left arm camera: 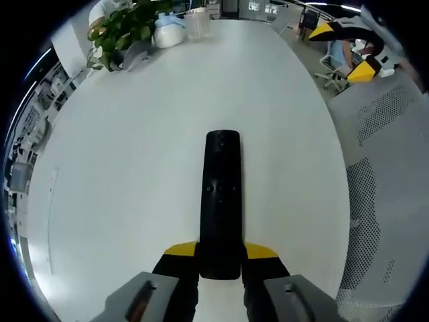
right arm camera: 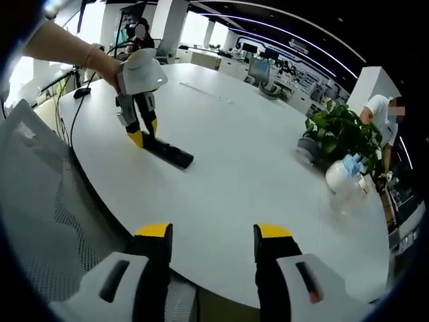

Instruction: Press the specified remote control buttons in sequence, fully releasing each button before pressing the next.

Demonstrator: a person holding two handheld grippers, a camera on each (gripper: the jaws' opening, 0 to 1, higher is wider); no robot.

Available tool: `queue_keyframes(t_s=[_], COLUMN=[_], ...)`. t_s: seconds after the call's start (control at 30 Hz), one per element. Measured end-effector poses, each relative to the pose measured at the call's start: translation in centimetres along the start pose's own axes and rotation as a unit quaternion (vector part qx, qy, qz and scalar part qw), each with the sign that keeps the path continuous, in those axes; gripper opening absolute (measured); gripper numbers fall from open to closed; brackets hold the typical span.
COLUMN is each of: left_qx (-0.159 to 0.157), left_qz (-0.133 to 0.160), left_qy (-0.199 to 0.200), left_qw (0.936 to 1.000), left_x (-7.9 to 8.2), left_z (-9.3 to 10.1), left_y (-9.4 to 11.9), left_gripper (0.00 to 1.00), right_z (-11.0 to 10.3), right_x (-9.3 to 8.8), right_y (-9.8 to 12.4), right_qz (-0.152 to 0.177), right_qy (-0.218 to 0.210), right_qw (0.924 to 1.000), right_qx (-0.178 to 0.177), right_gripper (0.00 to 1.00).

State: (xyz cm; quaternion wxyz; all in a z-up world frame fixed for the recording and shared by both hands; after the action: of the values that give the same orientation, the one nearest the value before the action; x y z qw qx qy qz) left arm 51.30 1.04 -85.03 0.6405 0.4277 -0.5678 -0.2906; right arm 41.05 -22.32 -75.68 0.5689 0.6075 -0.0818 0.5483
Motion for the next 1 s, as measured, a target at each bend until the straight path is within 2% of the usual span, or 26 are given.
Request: queue_keyframes(t_s=[0.3,0.6,1.0], left_qx=[-0.006,-0.019,-0.024], left_qz=[0.007,-0.003,-0.006], left_qy=[-0.008,-0.031,-0.037], left_qw=[0.9999,0.9993,0.999], left_x=[-0.1,-0.1,-0.2], left_z=[0.9,2.2,3.0], left_y=[0.1,0.2,0.2], left_gripper=[0.23,0.23,0.23], right_z=[-0.2,-0.3,-0.3], right_x=[-0.2,-0.4,-0.5], right_y=[-0.1,-0.2,-0.2], right_qz=[-0.006,-0.011,-0.016], right_qy=[0.001,0.005,0.007], right_qw=[1.0,0.9999,0.9998], right_qx=[0.006,0.01,0.014], right_gripper=[0.49,0.48,0.46])
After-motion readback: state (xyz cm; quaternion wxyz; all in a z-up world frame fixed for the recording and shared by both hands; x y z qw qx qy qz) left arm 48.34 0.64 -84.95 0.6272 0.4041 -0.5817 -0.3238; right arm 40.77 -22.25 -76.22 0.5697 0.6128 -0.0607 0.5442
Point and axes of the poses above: the point that each gripper's makers call its tool centre point, and the gripper's own axes: y roughly backward along the fingers, z roughly to its right, x roughly out of its top, the point moved 3 cm from there along y, roughly backward along the fingers, and after that the axes turned 9 degrees about z, right-handed, at the moved point
